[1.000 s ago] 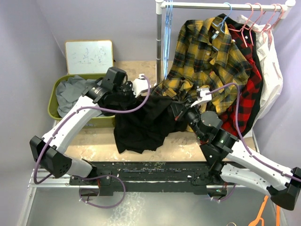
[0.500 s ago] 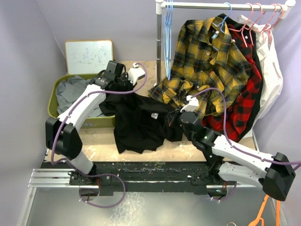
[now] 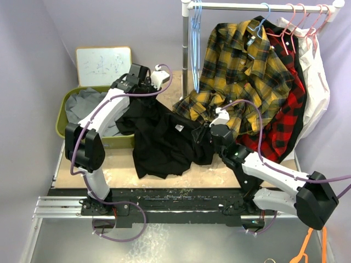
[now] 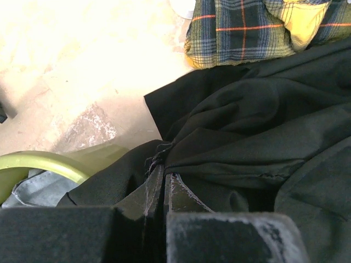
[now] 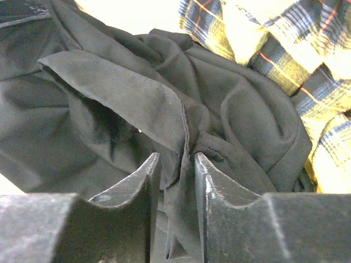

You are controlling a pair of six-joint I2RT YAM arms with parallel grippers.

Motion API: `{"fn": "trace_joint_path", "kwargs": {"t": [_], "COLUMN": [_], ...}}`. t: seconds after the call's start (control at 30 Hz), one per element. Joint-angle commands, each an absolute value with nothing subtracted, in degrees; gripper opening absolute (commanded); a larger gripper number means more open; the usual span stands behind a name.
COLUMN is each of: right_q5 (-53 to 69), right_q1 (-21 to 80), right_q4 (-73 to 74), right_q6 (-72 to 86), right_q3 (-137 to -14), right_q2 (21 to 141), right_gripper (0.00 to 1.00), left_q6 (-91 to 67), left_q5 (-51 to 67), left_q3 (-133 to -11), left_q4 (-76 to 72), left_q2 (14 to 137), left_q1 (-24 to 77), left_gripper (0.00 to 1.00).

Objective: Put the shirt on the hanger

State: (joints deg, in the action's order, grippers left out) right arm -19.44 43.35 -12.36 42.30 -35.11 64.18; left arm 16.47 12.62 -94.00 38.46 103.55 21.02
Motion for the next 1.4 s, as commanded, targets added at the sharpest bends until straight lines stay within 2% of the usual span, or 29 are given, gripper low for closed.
{"fn": "trace_joint_path", "kwargs": {"t": [0.0,0.07,0.2,0.3,0.43,0.53,0.6,0.63,0.7,0.73,0.77,0.8,0.9,1.03,1.17,1.37], "right_q5": [-11.2,-5.9,-1.4,-0.4,2.2,2.0,1.7,1.6,-0.3,-2.1,-3.3,-4.4,-7.5,-6.9,-5.1,-4.1], "right_q1": [39.8,35.8,31.0,30.7,30.6,30.5,30.4,30.3,30.1,29.9,29.7,29.5,28.3,25.8,25.3,25.2], "right_q4": [-18.3,-19.0,-16.2,-14.7,-14.7,-12.7,-11.6,-10.5,-7.3,-4.9,-2.4,-1.5,-0.2,2.8,3.4,2.2], "right_q6": [40.2,40.2,35.2,28.6,21.4,18.1,16.6,15.9,14.8,14.7,14.4,14.0,13.3,14.3,14.7,15.6], "right_q3": [-35.5,-35.6,-38.5,-41.7,-45.1,-49.6,-53.0,-55.4,-62.9,-66.6,-69.8,-72.8,-80.6,-91.8,-98.0,-100.8], "right_q2": [62.9,62.8,60.9,57.3,52.3,50.7,50.2,50.5,53.6,55.5,57.8,59.8,65.8,75.2,81.2,85.5], "right_gripper": [0.43,0.63,0.85,0.96,0.97,0.95,0.91,0.89,0.81,0.75,0.7,0.65,0.53,0.4,0.36,0.37], "left_q6": [13.8,13.0,11.6,11.0,10.6,10.5,10.5,10.4,10.4,10.4,10.4,10.5,11.4,14.2,17.6,20.2], "left_q5": [12.1,10.4,9.1,7.9,5.8,5.6,6.5,6.8,7.6,7.8,8.1,8.5,10.3,14.5,16.4,14.8], "left_q3": [-98.1,-99.2,-101.8,-103.1,-104.8,-106.8,-108.2,-109.0,-110.2,-110.5,-110.6,-110.5,-107.3,-99.3,-94.3,-93.1], "left_q4": [38.8,39.2,41.1,42.0,43.2,44.9,46.2,47.0,48.4,48.9,49.3,49.6,48.9,45.5,45.0,48.0], "left_q2": [104.6,105.6,108.4,109.9,111.3,112.0,111.8,111.6,110.7,109.9,109.0,107.9,102.4,92.0,83.6,77.3], "left_q1": [20.8,20.7,20.7,20.8,20.8,20.8,20.8,20.7,20.8,20.7,20.7,20.8,20.7,20.7,20.8,18.1], "left_gripper": [0.0,0.0,0.0,0.0,0.0,0.0,0.08,0.23,0.61,0.76,0.86,0.9,0.96,0.98,0.99,0.99]}}
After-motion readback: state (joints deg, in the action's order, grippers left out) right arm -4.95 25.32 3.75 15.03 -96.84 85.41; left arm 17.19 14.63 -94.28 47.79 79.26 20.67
